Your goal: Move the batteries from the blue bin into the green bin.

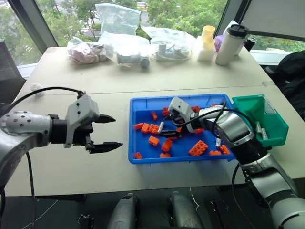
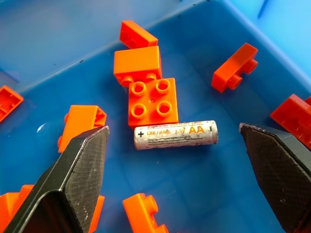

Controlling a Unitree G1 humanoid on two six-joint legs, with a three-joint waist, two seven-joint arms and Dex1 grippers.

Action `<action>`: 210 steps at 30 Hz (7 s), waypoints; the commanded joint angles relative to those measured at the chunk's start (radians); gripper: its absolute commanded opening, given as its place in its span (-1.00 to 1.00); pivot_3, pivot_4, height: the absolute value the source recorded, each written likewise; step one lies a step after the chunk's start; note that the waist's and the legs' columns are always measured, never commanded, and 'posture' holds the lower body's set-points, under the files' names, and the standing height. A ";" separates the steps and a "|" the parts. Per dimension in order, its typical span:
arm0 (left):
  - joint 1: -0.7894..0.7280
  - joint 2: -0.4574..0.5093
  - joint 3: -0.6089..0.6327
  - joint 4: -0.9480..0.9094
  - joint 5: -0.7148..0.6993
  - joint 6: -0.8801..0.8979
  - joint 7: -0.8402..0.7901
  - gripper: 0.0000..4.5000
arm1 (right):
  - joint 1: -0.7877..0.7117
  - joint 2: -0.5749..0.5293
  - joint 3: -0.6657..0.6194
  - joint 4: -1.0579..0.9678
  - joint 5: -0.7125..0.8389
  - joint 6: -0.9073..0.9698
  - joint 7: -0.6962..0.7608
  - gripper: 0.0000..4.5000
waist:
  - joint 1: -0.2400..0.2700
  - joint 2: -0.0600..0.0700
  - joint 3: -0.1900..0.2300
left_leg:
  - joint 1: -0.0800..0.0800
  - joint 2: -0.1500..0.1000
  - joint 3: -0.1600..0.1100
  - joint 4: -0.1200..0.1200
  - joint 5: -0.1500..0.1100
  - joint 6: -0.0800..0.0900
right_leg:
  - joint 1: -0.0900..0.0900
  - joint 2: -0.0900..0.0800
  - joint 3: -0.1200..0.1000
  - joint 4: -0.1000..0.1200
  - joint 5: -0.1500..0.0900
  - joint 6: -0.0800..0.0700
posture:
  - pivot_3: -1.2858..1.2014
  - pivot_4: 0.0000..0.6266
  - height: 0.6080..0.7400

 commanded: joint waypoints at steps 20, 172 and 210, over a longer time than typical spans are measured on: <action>-0.058 -0.037 -0.052 0.027 0.050 -0.043 0.023 1.00 | -0.031 0.057 -0.023 0.032 -0.092 -0.028 -0.006 -0.03 | -0.001 0.000 0.000 | 0.000 0.000 0.000 0.000 0.000 0.000 | 0.000 0.000 0.000 0.000 0.000 0.000 | 0.03 -0.52 1.00; -0.456 -0.569 -0.359 0.358 0.296 -0.283 -0.068 1.00 | 0.286 -0.424 -0.827 -0.142 0.041 0.439 -0.474 0.62 | 0.004 0.003 -0.001 | 0.001 0.000 0.002 0.000 0.000 0.000 | 0.001 0.003 0.003 0.000 0.000 0.000 | 0.03 -0.52 1.00; -0.405 -0.433 -0.394 0.246 0.312 -0.246 -0.128 1.00 | 0.271 -0.622 -0.224 -0.103 -0.030 -0.304 0.419 0.99 | 0.003 0.002 0.000 | 0.002 0.001 0.001 0.001 0.000 0.000 | 0.003 0.004 0.002 0.000 0.000 0.000 | 0.03 -0.52 1.00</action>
